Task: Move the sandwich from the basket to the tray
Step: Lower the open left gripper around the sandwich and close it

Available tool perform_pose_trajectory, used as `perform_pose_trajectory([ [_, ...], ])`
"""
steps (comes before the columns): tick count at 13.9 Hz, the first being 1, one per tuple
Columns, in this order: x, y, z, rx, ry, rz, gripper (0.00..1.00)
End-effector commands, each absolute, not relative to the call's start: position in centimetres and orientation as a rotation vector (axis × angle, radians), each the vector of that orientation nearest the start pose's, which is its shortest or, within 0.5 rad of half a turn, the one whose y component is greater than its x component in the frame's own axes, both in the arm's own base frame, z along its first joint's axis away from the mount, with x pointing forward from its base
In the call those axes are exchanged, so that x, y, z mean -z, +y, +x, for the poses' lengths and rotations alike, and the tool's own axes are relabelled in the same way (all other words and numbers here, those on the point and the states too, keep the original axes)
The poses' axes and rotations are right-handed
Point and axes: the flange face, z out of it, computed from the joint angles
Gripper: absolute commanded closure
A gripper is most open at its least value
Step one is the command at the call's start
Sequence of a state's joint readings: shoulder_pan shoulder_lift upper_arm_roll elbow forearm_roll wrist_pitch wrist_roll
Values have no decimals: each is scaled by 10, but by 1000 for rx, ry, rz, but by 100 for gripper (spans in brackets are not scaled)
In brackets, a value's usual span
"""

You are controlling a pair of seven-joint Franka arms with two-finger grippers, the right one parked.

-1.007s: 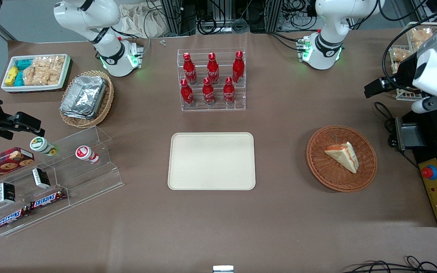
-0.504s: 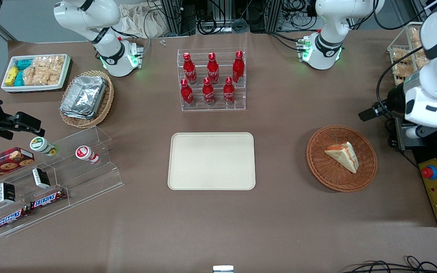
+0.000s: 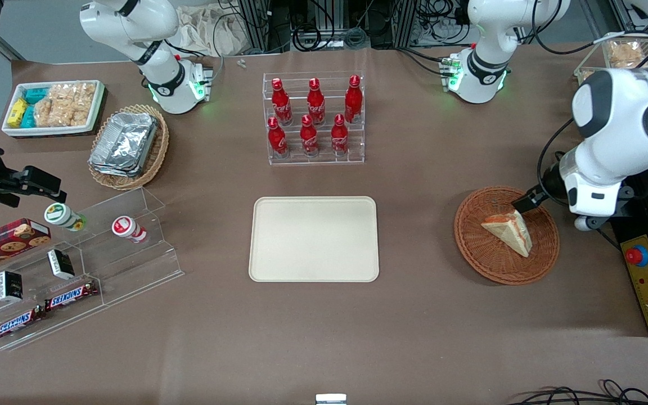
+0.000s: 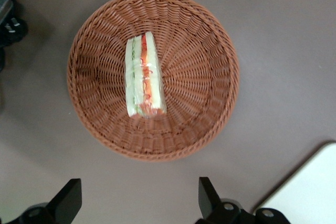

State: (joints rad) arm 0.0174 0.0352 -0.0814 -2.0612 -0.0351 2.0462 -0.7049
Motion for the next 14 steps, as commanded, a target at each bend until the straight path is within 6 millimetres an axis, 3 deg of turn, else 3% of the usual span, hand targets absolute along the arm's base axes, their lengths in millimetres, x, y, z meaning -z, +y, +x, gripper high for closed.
perform_pose_trajectory([
  [1,-377,-23,538,-51,-1105,-2956,0],
  [7,-309,-20,551,-37,-1256,-2908,0],
  [14,-255,-2,555,-17,-1302,-2890,0],
])
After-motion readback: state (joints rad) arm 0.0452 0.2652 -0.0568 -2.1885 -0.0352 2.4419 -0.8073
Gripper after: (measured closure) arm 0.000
